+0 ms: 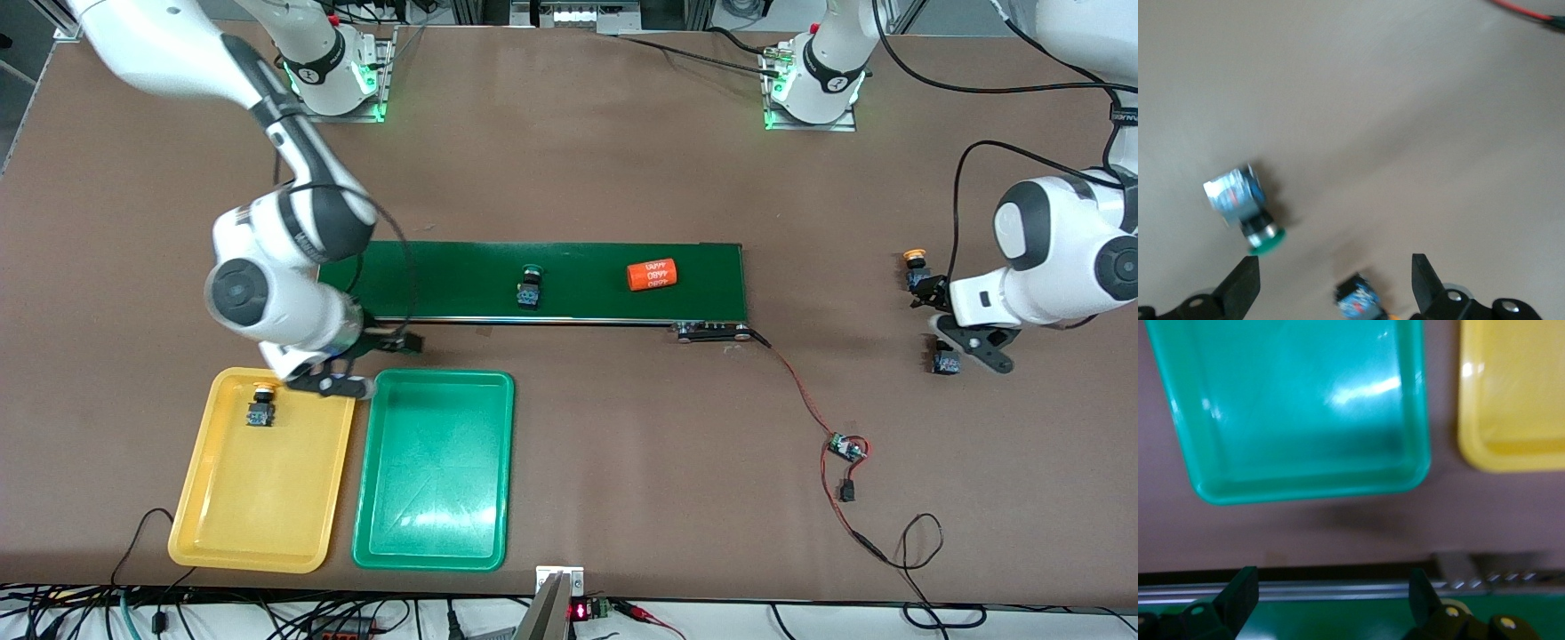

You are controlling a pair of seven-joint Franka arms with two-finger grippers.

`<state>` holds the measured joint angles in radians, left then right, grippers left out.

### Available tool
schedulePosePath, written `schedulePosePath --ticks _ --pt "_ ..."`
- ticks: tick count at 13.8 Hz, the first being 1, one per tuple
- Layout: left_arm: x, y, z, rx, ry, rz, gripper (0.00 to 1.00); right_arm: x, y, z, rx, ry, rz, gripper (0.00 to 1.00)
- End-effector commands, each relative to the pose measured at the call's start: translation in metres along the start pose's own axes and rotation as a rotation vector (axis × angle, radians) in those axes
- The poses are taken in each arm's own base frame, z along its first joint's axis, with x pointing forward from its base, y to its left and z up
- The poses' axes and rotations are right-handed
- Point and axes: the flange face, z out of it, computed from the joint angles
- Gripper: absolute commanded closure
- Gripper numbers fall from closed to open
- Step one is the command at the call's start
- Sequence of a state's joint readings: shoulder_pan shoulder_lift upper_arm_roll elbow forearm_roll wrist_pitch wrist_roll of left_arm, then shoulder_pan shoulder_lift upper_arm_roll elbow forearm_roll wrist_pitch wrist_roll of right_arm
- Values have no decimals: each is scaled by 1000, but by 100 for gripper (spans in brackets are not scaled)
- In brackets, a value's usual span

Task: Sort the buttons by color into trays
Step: 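Return the right gripper to the belt while the left gripper reaches a button, then grasp the green-cap button with the right gripper while the left gripper grasps a button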

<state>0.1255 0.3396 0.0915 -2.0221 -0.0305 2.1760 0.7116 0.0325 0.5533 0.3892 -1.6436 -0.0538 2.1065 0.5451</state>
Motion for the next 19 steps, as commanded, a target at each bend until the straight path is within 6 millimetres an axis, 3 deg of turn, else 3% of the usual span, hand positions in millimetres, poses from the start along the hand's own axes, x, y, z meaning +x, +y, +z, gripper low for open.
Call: schedulePosePath --ticks 1,6,10,16,17,18,19 --pt "-36 -6 32 -97 -5 -311 0 -34 -25 6 9 1 38 0" --pt "-102 -25 79 -70 17 -502 0 -91 -87 30 -61 135 46 0" --pt "-118 -19 92 -90 -11 -537 0 -117 -101 48 -65 163 53 0" --pt "-133 -2 113 -124 -59 -526 1 -123 -103 72 -79 165 66 0" --pt "-133 -2 114 -124 -61 -523 9 -123 -102 82 -86 150 64 0" --pt "-133 -1 114 -126 -63 -517 35 -124 -102 91 -90 138 58 0" --pt "-133 -2 114 -126 -63 -517 51 -126 -103 96 -92 131 54 0"
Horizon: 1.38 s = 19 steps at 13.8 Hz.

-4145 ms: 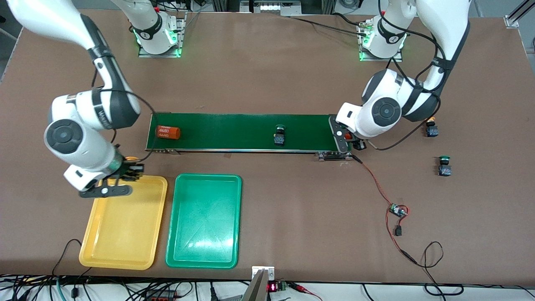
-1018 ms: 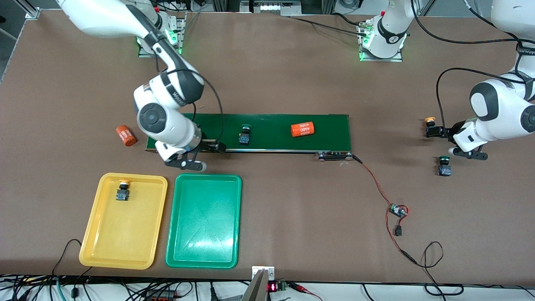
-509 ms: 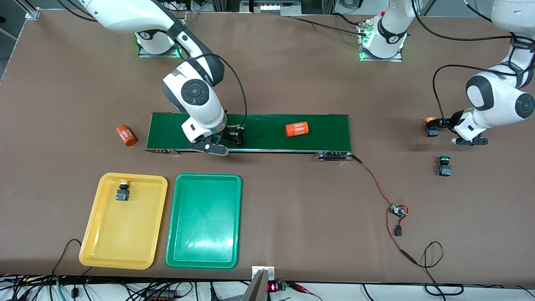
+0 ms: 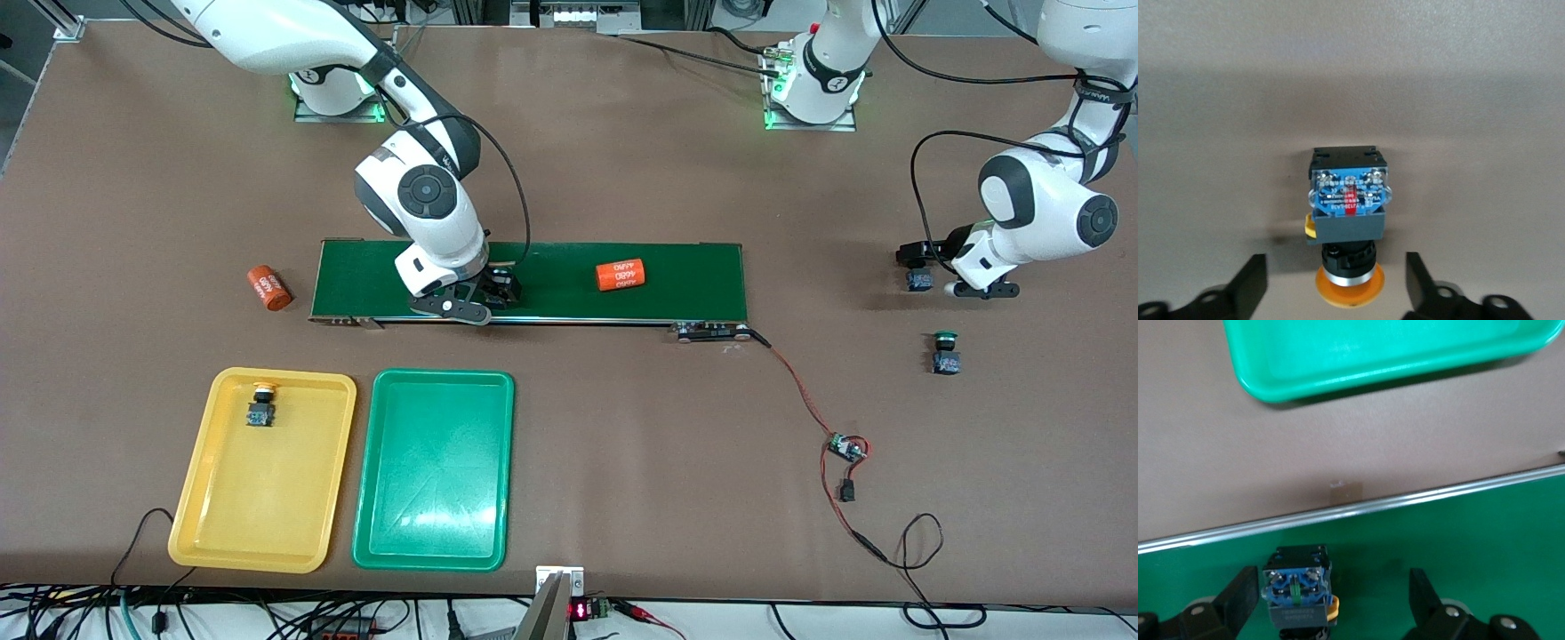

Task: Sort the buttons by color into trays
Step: 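Grasp the green-cap button with the right gripper while the left gripper grasps a button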

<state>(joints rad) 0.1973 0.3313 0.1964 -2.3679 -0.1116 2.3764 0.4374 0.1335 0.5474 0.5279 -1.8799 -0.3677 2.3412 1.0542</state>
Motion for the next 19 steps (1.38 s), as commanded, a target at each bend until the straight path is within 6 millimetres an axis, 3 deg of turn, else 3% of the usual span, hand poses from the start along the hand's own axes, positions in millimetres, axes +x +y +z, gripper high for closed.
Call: schedulePosePath --ticks 1,4,8,9,11,14,17,19 --pt "-5 4 -6 -9 16 3 66 -10 -4 14 -3 -6 -5 0" --pt "-3 6 -9 -8 18 8 92 -10 -3 19 -6 -15 -9 17" --pt "5 19 -43 -3 51 39 96 0 2 15 -6 -14 -12 79" --pt "10 27 -54 -2 56 56 96 3 3 12 -2 -9 -9 87" --pt "24 46 -83 -5 64 91 97 16 9 1 0 1 13 94" --pt "41 104 -104 -15 30 127 97 42 9 -37 -23 21 24 95" --pt "47 204 -103 -2 18 68 97 90 20 -83 -15 62 -106 95" --pt "43 270 -100 13 18 40 97 121 26 -101 8 108 -159 95"
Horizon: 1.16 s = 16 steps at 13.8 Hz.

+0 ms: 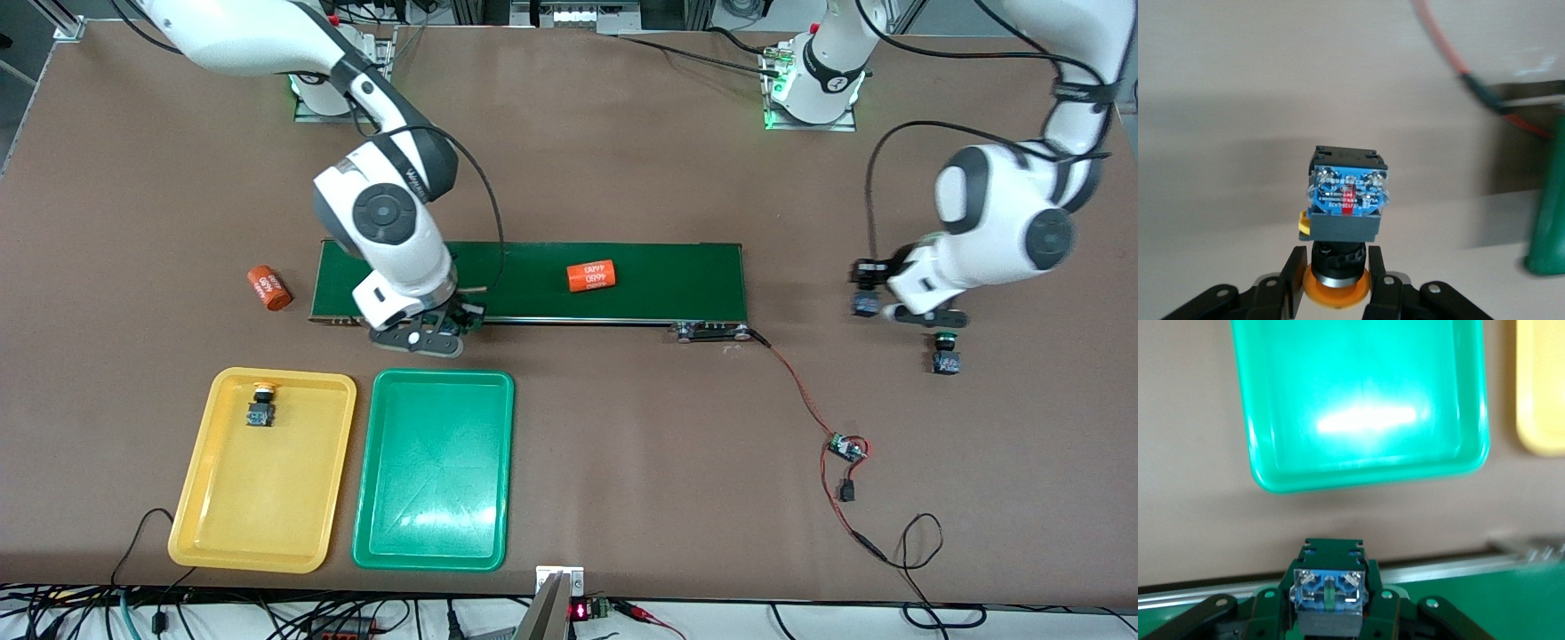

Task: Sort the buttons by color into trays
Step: 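Carry the green-cap button to the green tray while the left gripper places a button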

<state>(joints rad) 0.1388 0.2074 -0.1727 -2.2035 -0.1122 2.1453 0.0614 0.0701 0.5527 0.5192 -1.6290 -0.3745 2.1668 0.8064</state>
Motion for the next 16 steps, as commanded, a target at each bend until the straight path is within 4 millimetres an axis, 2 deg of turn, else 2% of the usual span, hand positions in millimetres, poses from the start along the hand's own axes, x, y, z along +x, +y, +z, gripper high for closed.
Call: schedulePosePath --ticks 1,5,8,10,12,14,15,16 --pt "-2 72 -7 9 3 -31 98 45 15 -15 14 47 -45 95" --pt "8 146 -7 12 20 -25 98 87 41 27 33 118 -102 95" --pt "7 193 17 -4 -12 -41 98 103 62 58 38 175 -97 95" --pt "6 200 25 -6 -25 -58 97 108 70 91 27 212 -120 95" --pt "2 208 35 -1 -43 -46 91 106 71 128 24 245 -136 95" --pt "4 210 46 -24 -64 -77 81 104 72 147 30 273 -146 95" --pt "3 214 48 -25 -67 -73 67 104 72 156 38 284 -149 94" --pt "2 216 50 -23 -69 -61 41 103 71 163 52 303 -152 93"
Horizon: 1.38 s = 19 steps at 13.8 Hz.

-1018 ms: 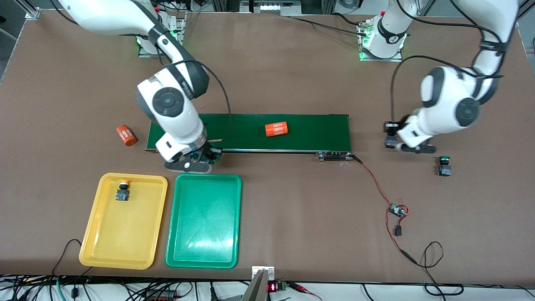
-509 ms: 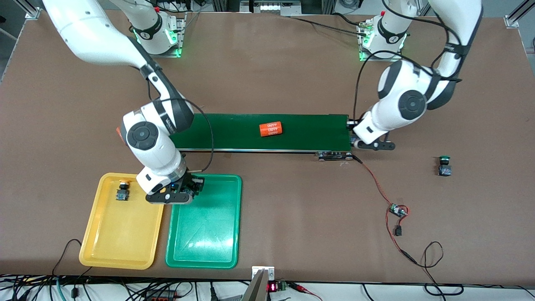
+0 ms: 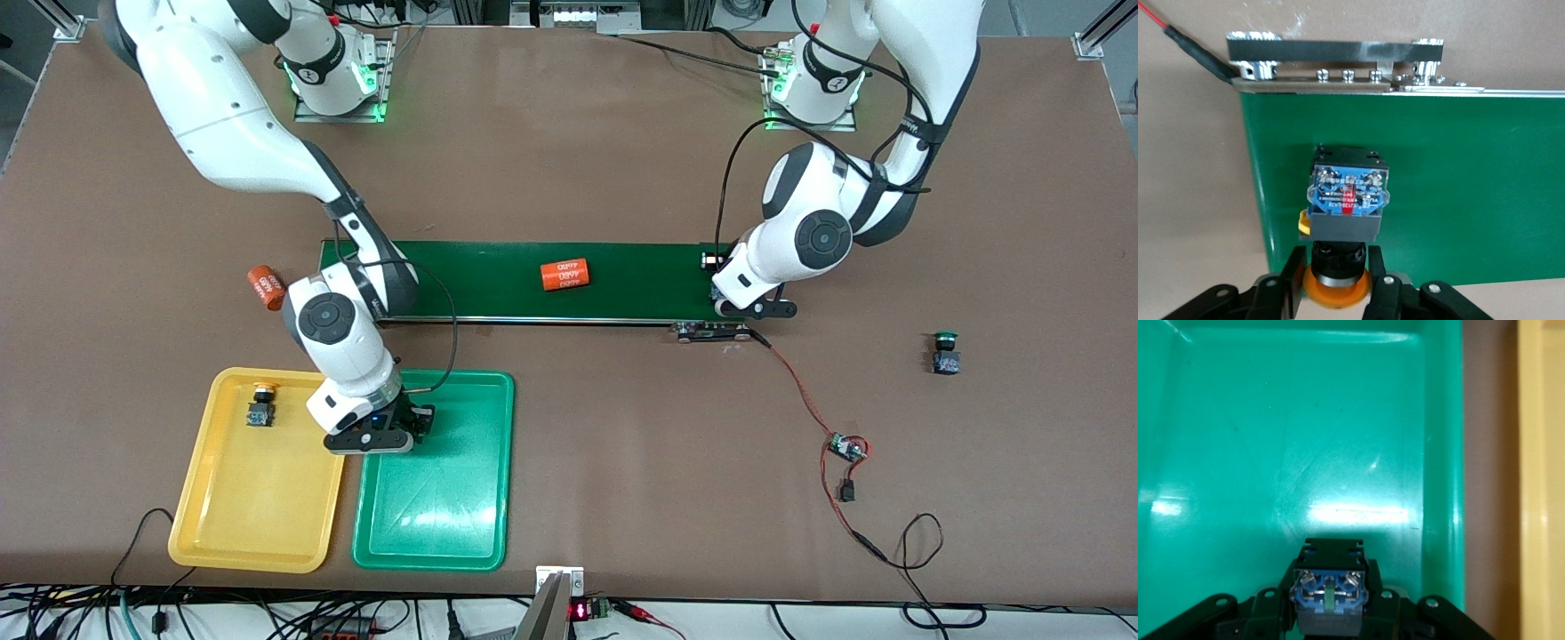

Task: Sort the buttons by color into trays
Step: 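Carry the green-cap button to the green tray while the left gripper places a button, then open the right gripper over the green tray while the left gripper withdraws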

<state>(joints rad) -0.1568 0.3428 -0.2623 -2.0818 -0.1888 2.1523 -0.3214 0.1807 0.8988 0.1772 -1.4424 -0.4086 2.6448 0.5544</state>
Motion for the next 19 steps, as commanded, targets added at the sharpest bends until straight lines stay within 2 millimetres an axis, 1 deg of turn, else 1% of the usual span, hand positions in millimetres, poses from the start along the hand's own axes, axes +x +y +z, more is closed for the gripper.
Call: schedulePosePath --ticks 1,2,3,4,5,6,7,8,9,10,11,12,13,14,15,17,18,19 --pt "3 11 -2 -21 5 10 0 4 -3 10 16 66 -20 86" --pt "0 16 -6 -23 13 20 0 3 -3 13 22 70 -18 69" --pt "-4 24 -14 -27 20 32 0 2 -3 13 23 70 -17 42" --pt "-11 31 -25 -39 28 39 0 1 -2 15 22 67 -16 29" --pt "-20 35 -38 -63 16 29 0 3 0 14 21 68 -16 17" --pt "-26 33 -56 -88 2 14 0 3 1 14 20 68 -21 14" --pt "-25 14 -83 -98 0 -14 0 5 1 11 21 73 -25 6" --pt "-24 -5 -100 -100 -1 -34 0 5 3 10 19 74 -27 0" --pt "-19 -24 -116 -112 12 -43 0 10 8 5 17 81 -24 0" --pt "-12 -51 -125 -121 23 -58 0 13 12 -3 13 85 -21 0" --pt "-2 -79 -133 -122 40 -87 0 11 13 -8 11 80 -22 0" --pt "8 -114 -138 -104 57 -89 0 8 15 -16 6 70 -23 0" --pt "12 -132 -138 -71 73 -43 0 5 20 -22 -8 52 -20 0" --pt "18 -153 -135 -26 75 -5 0 7 25 -33 -28 32 -16 0" --pt "22 -180 -137 31 83 0 0 10 26 -47 -55 -4 -12 0" --pt "31 -217 -135 105 113 -19 0 13 17 -73 -80 -52 -8 0" --pt "37 -239 -130 130 121 -35 0 11 7 -83 -89 -83 -12 0" --pt "42 -254 -124 140 125 -48 0 9 0 -93 -93 -111 -4 0"
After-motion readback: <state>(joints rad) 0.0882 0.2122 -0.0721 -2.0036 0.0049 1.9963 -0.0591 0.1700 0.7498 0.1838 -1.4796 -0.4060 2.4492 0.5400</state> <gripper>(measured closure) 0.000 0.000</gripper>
